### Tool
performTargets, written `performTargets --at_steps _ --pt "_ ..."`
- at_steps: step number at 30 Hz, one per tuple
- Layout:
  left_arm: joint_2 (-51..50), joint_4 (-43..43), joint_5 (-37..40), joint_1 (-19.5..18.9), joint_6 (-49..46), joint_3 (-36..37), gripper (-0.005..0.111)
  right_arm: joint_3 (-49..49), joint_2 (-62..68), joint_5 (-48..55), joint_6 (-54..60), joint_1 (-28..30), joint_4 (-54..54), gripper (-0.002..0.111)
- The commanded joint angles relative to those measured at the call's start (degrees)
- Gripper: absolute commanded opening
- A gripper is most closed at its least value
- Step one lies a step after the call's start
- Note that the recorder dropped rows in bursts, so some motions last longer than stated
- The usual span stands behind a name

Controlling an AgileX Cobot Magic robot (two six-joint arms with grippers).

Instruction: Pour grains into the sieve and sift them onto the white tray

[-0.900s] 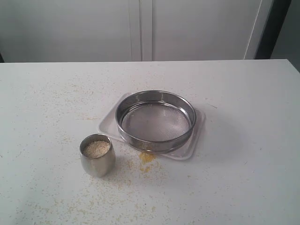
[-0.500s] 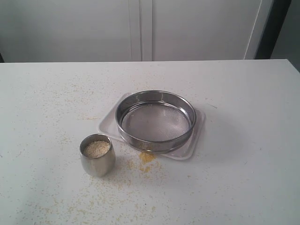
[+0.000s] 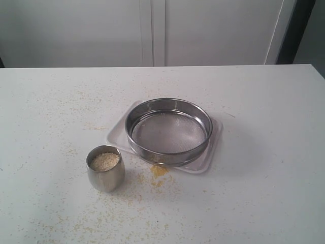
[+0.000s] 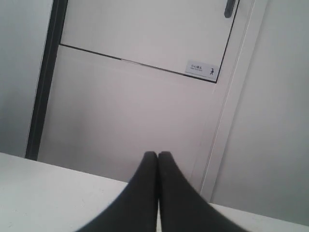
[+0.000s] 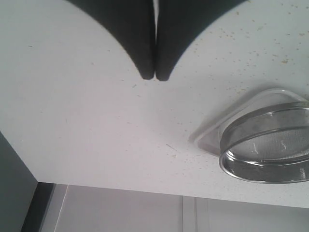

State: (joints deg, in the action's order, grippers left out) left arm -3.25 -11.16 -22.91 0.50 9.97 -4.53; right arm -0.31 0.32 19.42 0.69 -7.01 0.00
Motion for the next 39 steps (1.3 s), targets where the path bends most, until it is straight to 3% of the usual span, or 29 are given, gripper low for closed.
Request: performTargets --at_steps 1,7,12,19,30,39 --pt "-7.09 -0.06 -1.78 0.14 0.46 -4.36 0.0 0.31 -0.32 -0.22 -0.24 -0.3 0.0 0.0" --pt "-17.57 9.27 -6.07 0.14 1.55 -9.84 0.0 0.31 -0.32 -0.22 -0.24 -0.3 0.0 0.0" --pt "-26.48 20.71 -6.59 0.14 13.43 -13.98 0.0 0.31 -0.32 -0.22 -0.24 -0.3 0.0 0.0" --pt "-38.48 38.96 -23.12 0.14 26.05 -15.2 0.0 0.31 -0.32 -0.22 -0.24 -0.3 0.0 0.0" --pt "-52.21 60.24 -32.05 0.24 36.91 -17.8 0.0 0.31 -0.32 -0.22 -0.24 -0.3 0.0 0.0" --pt "-60.74 68.67 -43.87 0.24 38.05 -18.99 0.0 0.31 -0.32 -0.22 -0.24 -0.3 0.0 0.0"
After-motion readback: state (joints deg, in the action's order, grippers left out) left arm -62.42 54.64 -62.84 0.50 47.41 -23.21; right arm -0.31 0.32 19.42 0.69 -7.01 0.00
